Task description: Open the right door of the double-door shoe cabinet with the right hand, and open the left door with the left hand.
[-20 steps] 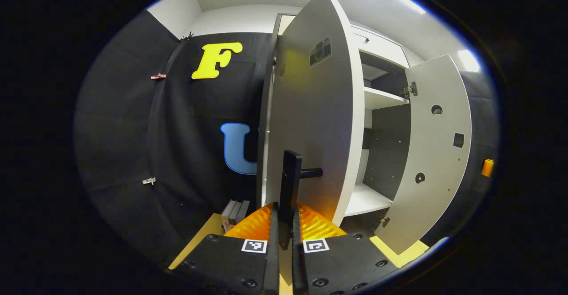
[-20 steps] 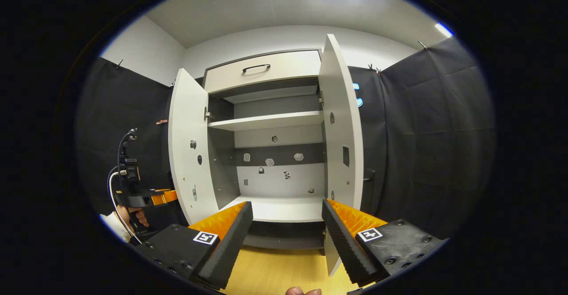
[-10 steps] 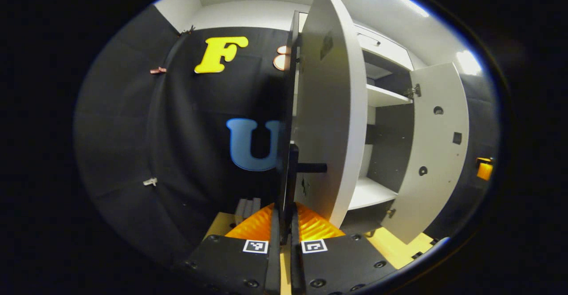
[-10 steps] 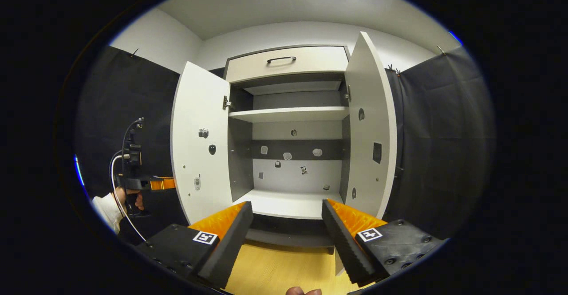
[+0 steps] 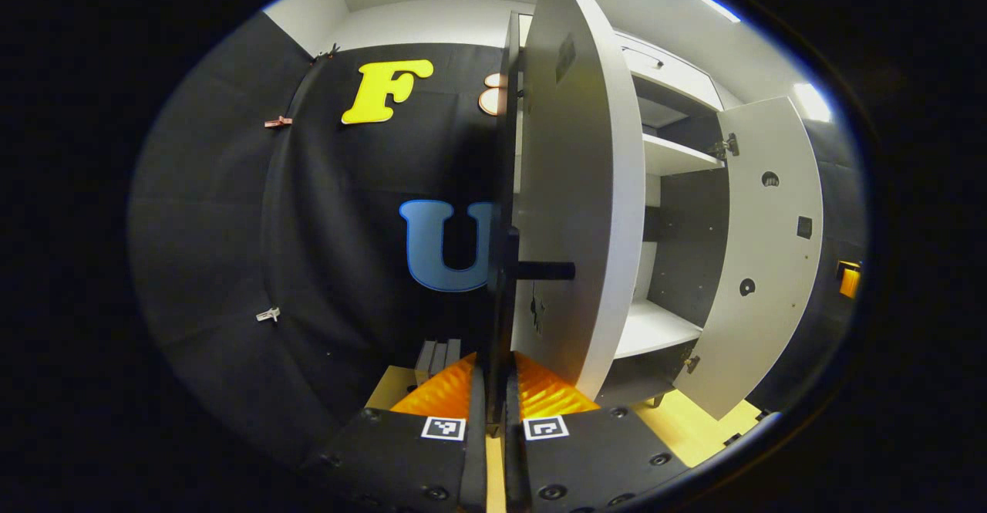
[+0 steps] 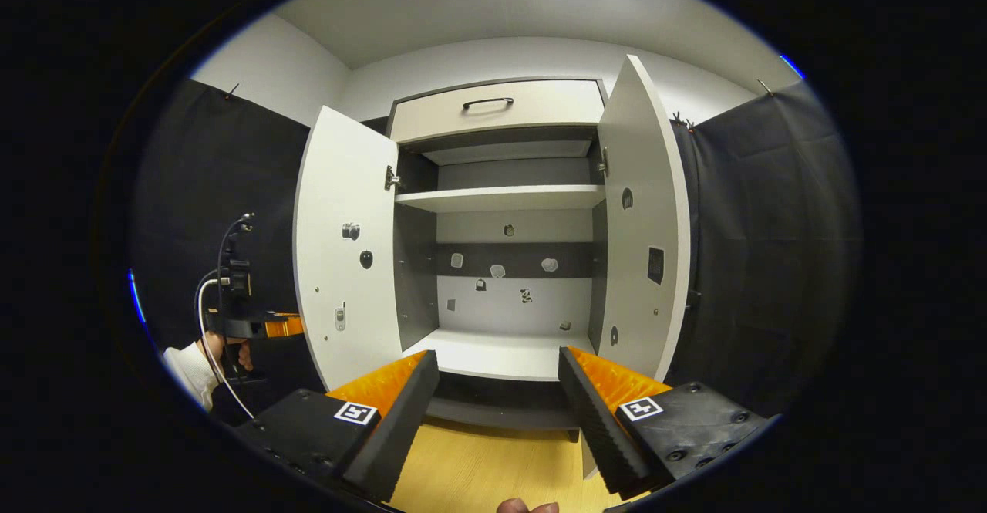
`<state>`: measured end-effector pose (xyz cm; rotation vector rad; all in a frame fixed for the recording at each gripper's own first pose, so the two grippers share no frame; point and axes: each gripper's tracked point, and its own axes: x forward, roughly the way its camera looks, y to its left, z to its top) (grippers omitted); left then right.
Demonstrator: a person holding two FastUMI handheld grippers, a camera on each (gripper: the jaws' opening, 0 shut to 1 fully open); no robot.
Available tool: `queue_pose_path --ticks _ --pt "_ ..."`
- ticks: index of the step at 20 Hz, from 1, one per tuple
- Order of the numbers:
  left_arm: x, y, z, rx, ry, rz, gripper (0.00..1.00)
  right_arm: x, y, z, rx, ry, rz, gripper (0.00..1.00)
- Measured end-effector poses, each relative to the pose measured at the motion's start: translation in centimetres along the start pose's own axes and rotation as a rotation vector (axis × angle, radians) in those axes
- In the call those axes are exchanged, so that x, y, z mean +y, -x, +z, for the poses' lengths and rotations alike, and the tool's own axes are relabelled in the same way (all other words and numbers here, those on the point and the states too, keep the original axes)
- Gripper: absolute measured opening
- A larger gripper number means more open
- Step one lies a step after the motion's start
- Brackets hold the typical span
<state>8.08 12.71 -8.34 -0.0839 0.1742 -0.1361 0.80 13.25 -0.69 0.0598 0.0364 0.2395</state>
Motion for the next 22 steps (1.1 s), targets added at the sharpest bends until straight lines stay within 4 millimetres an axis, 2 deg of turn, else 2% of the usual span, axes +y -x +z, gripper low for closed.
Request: queue_pose_path --ticks 2,7,10,12,18,22 --pt "0.0 0.1 0.0 0.002 -0.001 0.006 0.13 -0.3 -0.1 0.0 0.002 -0.006 -0.005 1.0" --pt "0.0 0.5 0.3 -0.006 -0.021 0.029 0.14 -0.7 -0.4 0.0 -0.003 -0.002 -0.008 0.98" --pt "0.0 1.4 0.6 -0.015 -0.029 0.042 0.13 -0.9 -0.6 -0.1 0.0 -0.001 -0.006 1.0" --pt "0.0 2.1 1.1 -0.024 -0.048 0.058 0.13 -1.0 -0.7 0.0 0.0 -0.004 -0.005 0.98" --pt "0.5 5.8 3.4 -0.095 -0.037 0.123 0.32 -1.6 -0.9 0.3 -0.007 -0.005 -0.006 0.98" --pt "-1.2 8.8 4.7 -0.141 -0.035 0.123 0.51 -2.2 -1.0 0.5 -0.015 -0.015 -0.016 0.98"
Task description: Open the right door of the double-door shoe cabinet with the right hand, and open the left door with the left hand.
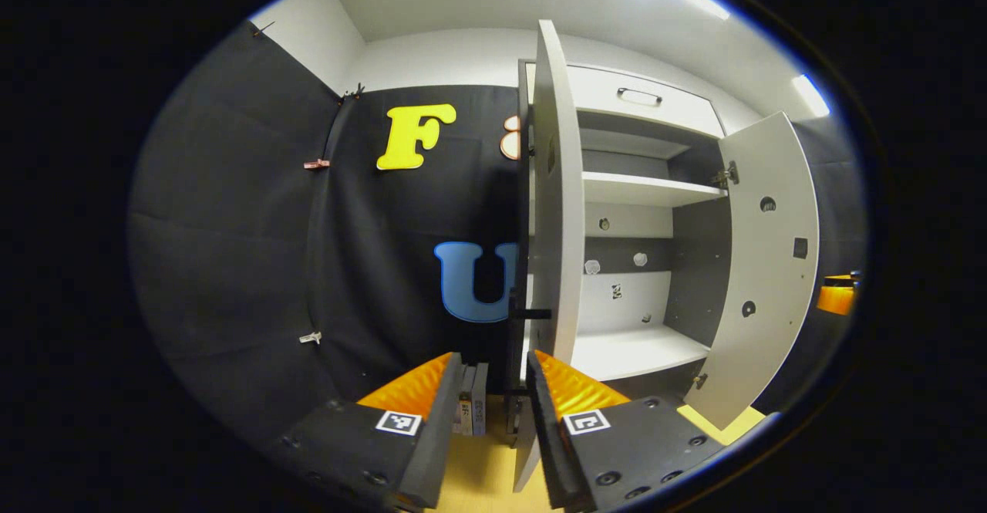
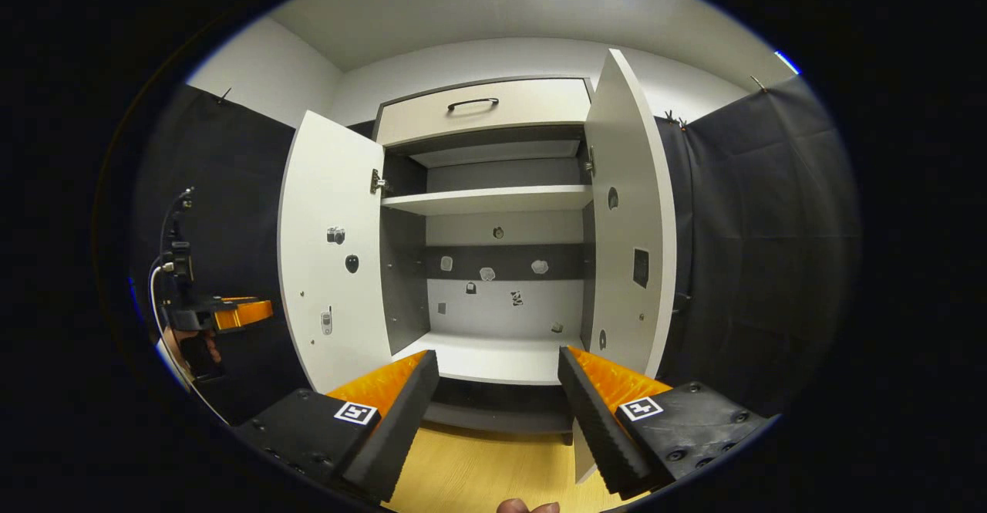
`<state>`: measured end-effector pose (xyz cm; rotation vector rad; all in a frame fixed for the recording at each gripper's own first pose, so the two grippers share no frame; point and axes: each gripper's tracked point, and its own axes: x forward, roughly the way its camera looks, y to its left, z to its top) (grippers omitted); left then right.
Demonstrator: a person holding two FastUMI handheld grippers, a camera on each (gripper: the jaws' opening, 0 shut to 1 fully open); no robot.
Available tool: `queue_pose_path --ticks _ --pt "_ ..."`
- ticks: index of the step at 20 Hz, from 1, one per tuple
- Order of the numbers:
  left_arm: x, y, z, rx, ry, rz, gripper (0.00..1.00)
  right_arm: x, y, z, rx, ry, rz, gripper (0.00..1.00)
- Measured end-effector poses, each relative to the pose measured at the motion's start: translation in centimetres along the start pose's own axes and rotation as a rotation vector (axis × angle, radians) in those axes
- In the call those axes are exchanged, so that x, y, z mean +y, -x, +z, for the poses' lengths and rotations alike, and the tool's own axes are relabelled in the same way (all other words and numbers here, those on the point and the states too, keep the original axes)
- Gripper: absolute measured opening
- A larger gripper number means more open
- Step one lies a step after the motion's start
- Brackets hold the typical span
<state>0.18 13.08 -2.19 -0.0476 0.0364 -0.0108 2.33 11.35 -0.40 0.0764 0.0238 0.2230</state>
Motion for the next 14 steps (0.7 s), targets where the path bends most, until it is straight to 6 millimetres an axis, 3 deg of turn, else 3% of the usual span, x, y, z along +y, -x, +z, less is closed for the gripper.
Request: queue_pose_path --ticks 2,3,7,14 --pt "-1.5 1.2 0.5 -0.009 -0.008 -0.019 0.64 -0.3 -0.1 0.3 -0.008 -0.006 -0.009 0.98" --pt "-2.2 1.7 0.7 -0.013 -0.008 -0.027 0.76 -0.4 -0.1 0.4 -0.015 -0.01 -0.013 0.98" --pt "-5.1 3.3 1.5 -0.038 -0.011 -0.057 0.96 -0.7 -0.1 0.8 -0.03 0.001 -0.025 0.98" --pt "-8.9 4.7 2.7 -0.071 -0.028 -0.02 0.97 -1.2 0.4 1.1 -0.04 0.007 -0.042 0.98"
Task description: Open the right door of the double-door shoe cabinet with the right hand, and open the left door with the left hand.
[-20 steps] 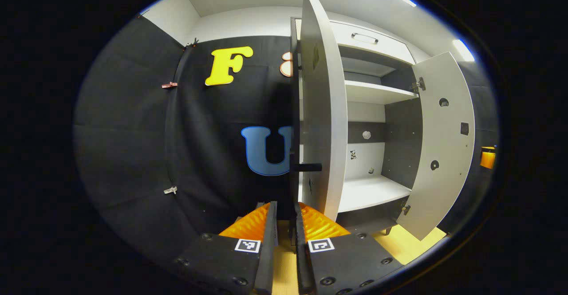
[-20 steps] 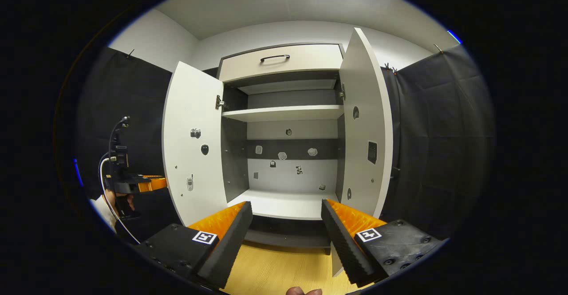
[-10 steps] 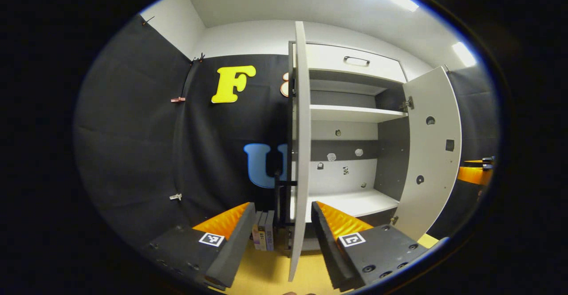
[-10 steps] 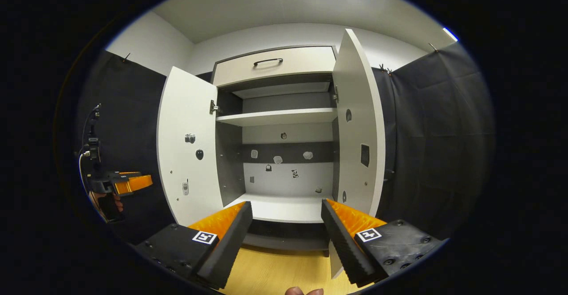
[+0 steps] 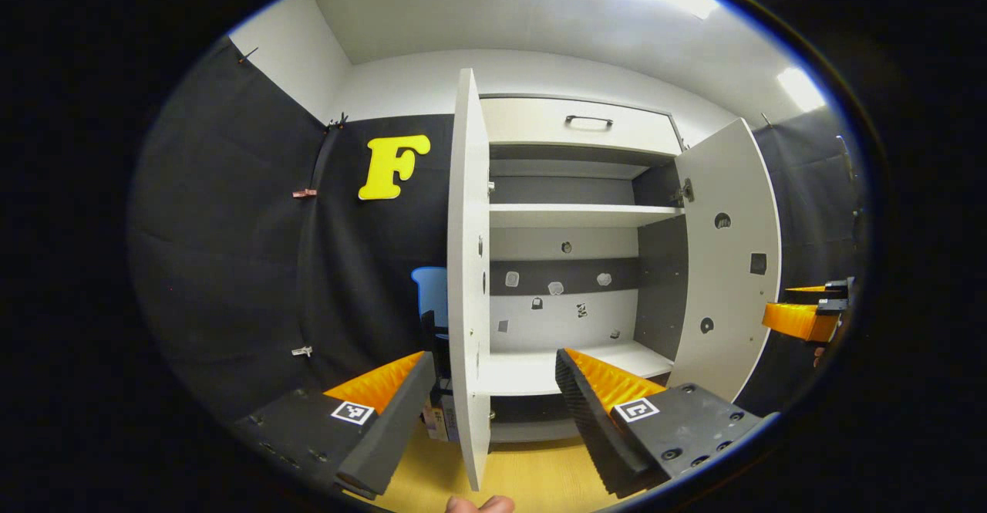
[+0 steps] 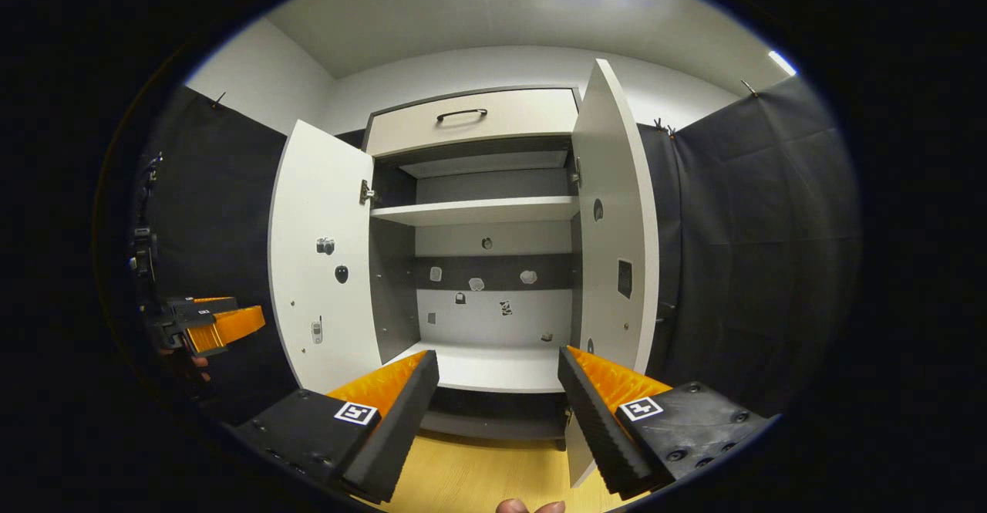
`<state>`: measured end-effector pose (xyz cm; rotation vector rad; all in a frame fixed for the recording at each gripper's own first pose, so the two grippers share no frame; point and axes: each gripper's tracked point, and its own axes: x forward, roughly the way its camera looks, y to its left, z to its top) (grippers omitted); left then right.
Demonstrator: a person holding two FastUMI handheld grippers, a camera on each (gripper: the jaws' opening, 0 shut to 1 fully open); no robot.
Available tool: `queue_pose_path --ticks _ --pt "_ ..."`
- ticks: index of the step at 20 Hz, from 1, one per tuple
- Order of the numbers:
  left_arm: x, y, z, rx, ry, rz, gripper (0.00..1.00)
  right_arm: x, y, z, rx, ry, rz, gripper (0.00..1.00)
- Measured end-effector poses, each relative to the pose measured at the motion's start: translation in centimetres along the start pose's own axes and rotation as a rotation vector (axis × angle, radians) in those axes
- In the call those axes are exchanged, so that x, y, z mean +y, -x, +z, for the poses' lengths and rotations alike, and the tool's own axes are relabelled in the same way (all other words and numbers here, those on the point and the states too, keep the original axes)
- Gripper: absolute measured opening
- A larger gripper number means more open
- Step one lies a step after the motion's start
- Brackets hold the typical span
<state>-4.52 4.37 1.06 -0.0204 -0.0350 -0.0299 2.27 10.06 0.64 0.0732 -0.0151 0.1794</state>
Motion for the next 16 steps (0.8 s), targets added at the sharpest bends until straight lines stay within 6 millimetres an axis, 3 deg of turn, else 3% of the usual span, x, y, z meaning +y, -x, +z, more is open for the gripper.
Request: queue_pose_path --ticks 3,8,16 --pt "-2.0 0.0 0.1 0.006 -0.007 -0.032 0.97 -0.4 0.0 0.2 -0.006 0.002 -0.011 0.98" --pt "-3.8 0.4 -0.7 0.018 0.001 -0.039 0.97 -1.2 0.2 0.3 -0.01 0.009 -0.032 0.98" --pt "-4.4 0.4 -1.6 0.049 0.014 -0.049 0.97 -1.7 0.4 0.0 -0.004 0.006 -0.047 0.98"
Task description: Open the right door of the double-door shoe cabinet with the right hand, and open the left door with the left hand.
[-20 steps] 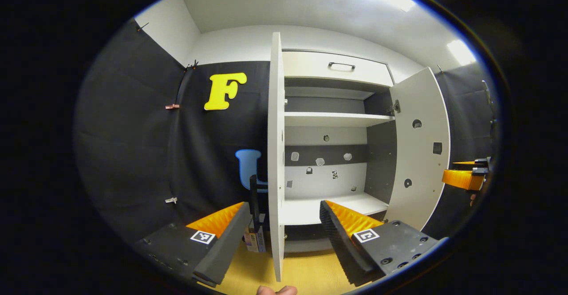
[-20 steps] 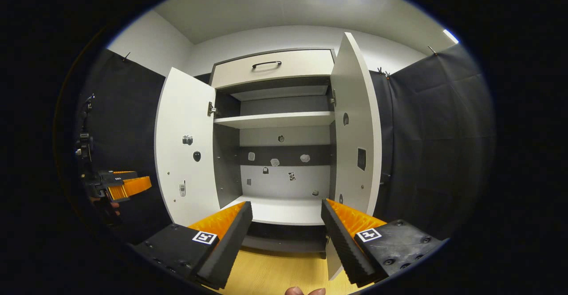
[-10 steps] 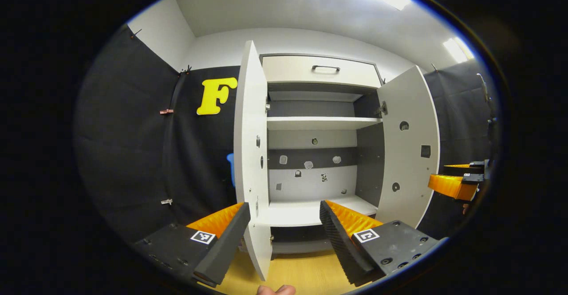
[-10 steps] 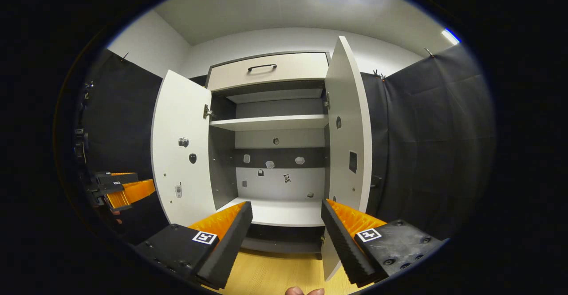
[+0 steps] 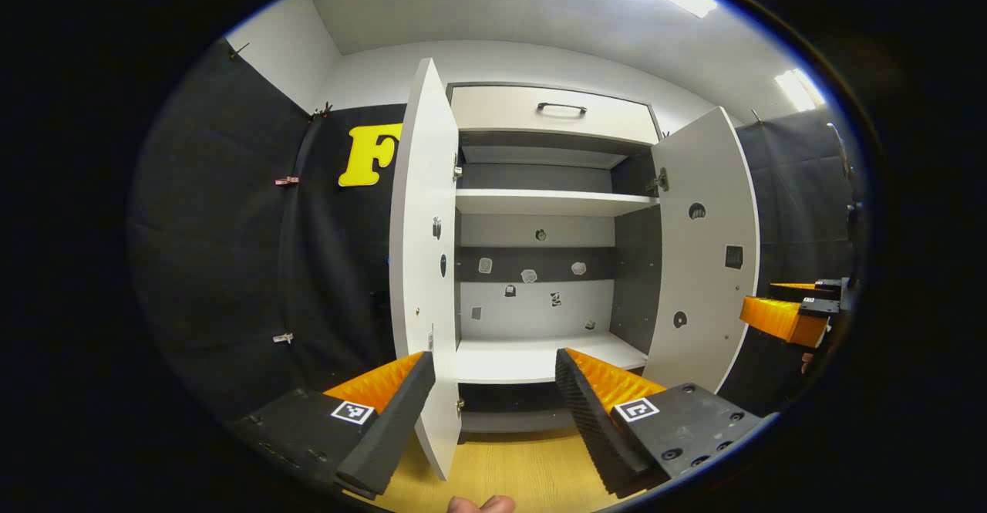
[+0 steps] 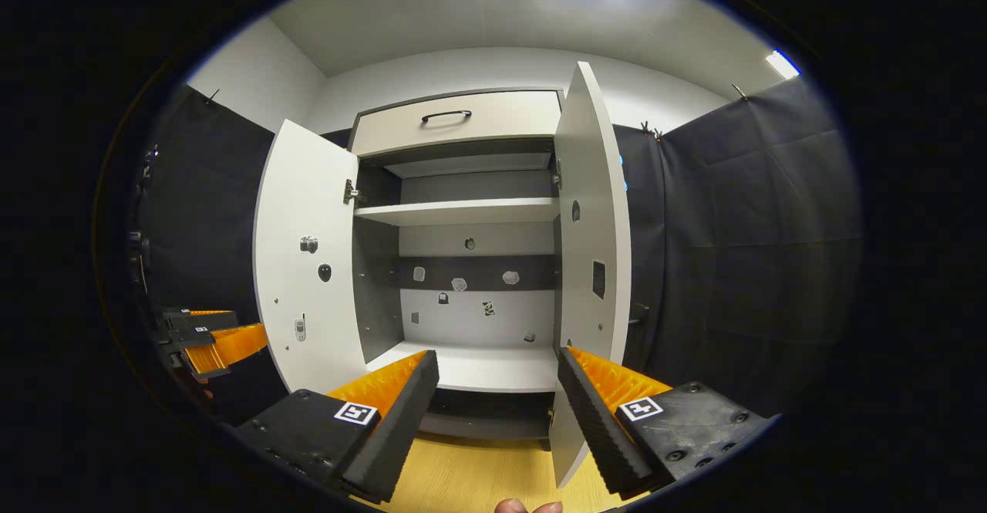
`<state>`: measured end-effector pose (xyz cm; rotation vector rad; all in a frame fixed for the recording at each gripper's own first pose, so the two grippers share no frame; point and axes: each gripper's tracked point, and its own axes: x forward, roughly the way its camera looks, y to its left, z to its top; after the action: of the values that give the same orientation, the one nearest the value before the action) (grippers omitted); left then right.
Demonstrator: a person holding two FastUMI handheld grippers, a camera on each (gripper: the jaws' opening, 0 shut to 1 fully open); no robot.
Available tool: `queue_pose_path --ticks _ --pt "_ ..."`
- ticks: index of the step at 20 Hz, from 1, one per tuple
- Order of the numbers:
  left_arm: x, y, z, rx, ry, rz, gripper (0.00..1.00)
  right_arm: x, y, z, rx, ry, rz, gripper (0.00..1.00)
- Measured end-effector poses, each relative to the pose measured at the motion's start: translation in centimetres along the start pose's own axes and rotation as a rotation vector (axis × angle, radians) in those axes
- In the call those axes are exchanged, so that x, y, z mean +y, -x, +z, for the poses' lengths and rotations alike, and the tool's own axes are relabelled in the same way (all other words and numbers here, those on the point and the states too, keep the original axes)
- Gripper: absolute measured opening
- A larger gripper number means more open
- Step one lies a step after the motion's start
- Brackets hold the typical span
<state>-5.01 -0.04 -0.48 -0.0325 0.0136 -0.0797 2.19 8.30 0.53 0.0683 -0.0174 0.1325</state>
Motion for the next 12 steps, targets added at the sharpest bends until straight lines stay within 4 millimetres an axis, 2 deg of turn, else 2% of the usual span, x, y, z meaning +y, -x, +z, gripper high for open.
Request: queue_pose_path --ticks 12 --pt "0.39 -0.28 -0.49 0.017 -0.019 0.024 0.97 0.23 -0.13 -0.39 0.015 0.004 0.008 0.98"
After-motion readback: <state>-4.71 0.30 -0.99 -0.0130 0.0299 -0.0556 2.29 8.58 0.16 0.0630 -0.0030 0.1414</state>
